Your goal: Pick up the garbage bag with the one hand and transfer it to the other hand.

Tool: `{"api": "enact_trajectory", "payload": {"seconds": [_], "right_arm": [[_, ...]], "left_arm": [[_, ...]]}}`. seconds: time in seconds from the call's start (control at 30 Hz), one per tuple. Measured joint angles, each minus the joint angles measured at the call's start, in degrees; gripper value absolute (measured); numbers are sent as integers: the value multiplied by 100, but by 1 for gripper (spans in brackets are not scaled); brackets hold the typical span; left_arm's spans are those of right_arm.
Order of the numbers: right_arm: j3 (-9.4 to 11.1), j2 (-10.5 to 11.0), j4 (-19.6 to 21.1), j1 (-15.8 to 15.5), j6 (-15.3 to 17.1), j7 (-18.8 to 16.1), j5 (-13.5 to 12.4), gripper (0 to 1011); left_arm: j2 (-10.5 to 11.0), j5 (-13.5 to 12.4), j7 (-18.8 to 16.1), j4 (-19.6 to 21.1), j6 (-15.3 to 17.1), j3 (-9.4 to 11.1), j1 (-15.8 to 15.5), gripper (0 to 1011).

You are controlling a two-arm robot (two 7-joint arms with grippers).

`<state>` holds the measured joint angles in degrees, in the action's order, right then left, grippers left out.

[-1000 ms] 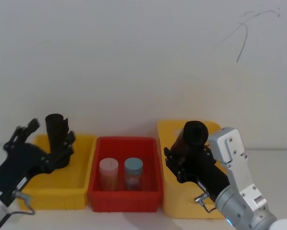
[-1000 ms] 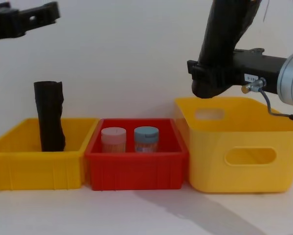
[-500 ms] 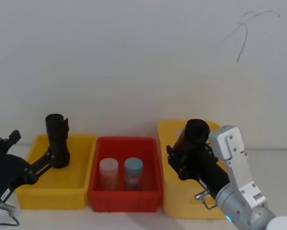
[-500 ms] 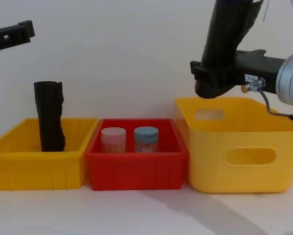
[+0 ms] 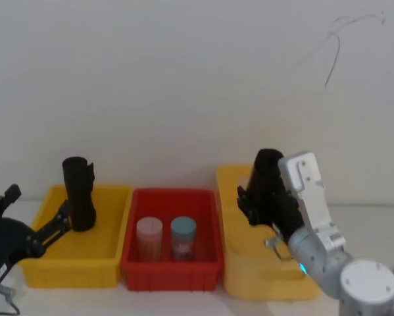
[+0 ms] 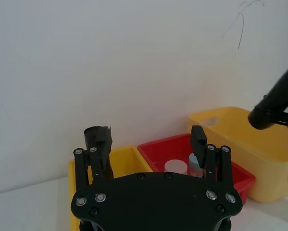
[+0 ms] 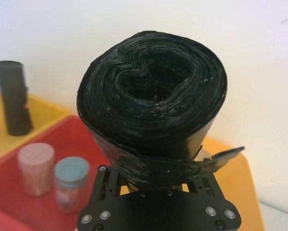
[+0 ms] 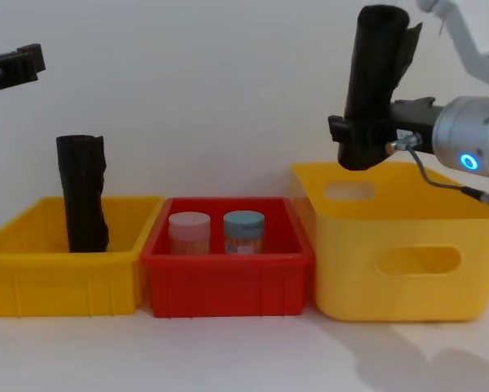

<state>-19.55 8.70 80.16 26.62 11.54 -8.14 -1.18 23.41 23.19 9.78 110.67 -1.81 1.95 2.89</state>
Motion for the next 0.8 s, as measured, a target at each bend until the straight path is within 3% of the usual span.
{"api": "enact_trajectory", "payload": {"seconds": [0.4,0.6,0.8], "right_arm": [[41,-432,-1678,1053,96,253,188,581],[84,-576,-2331,1452,123,364,259,756],[119,-646,-2697,1669,120,425,304,918]], "left_arm": [[6,-7,-14,6,0,-22,36,1002],[8,-10,-18,9,0,-27,43,1001],[11,-12,-22,11,1,-29,46,1001]]}}
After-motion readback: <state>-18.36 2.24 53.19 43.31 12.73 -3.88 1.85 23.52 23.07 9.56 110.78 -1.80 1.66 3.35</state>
